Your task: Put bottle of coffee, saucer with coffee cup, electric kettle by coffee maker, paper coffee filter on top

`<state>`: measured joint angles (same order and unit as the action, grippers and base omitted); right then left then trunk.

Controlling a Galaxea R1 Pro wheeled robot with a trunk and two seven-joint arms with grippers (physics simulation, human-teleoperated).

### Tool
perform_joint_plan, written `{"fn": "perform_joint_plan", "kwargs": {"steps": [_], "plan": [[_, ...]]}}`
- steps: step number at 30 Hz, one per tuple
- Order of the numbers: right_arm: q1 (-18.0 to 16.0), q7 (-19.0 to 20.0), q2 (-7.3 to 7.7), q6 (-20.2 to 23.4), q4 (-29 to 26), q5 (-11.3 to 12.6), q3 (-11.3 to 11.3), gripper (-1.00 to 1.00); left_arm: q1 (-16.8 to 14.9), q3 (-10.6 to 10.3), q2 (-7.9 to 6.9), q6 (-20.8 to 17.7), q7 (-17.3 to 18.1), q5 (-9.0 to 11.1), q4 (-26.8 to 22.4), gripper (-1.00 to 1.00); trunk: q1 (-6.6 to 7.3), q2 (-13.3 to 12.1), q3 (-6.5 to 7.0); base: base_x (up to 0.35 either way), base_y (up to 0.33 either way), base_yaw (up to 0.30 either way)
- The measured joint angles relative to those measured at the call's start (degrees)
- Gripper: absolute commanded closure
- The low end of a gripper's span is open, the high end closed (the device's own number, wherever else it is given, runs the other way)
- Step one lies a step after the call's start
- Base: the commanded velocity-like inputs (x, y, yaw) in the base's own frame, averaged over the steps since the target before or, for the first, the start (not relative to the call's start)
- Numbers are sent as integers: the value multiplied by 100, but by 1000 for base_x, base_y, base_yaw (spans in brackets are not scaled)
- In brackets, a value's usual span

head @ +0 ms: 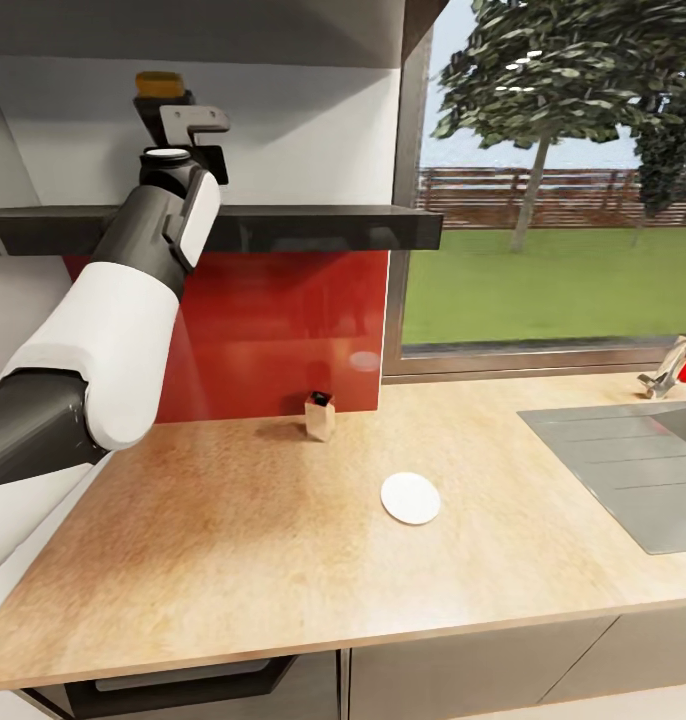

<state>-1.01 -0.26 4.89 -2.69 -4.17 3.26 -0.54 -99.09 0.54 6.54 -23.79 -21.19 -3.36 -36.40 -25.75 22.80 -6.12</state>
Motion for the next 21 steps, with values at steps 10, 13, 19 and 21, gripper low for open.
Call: {"fn": "perform_joint_plan", "kwargs": {"steps": [10, 13, 19, 21], "plan": [[0, 11, -6, 8, -25, 7, 16, -100, 1, -6, 2, -30, 41, 9, 2, 100, 0, 0, 0, 0, 0, -12], [1, 16, -6, 9, -28, 8, 16, -100, 0, 0, 3, -38, 42, 9, -3, 100, 0, 0, 0, 0, 0, -171], [2, 11, -6, 10, -29, 8, 17, -100, 0, -1, 8, -48, 43, 13, -6, 100, 0, 0, 0, 0, 0, -247], [2, 11, -9, 10, -29, 8, 17, -100, 0, -10, 7, -48, 43, 13, -3, 100, 0, 0, 0, 0, 0, -261]]}}
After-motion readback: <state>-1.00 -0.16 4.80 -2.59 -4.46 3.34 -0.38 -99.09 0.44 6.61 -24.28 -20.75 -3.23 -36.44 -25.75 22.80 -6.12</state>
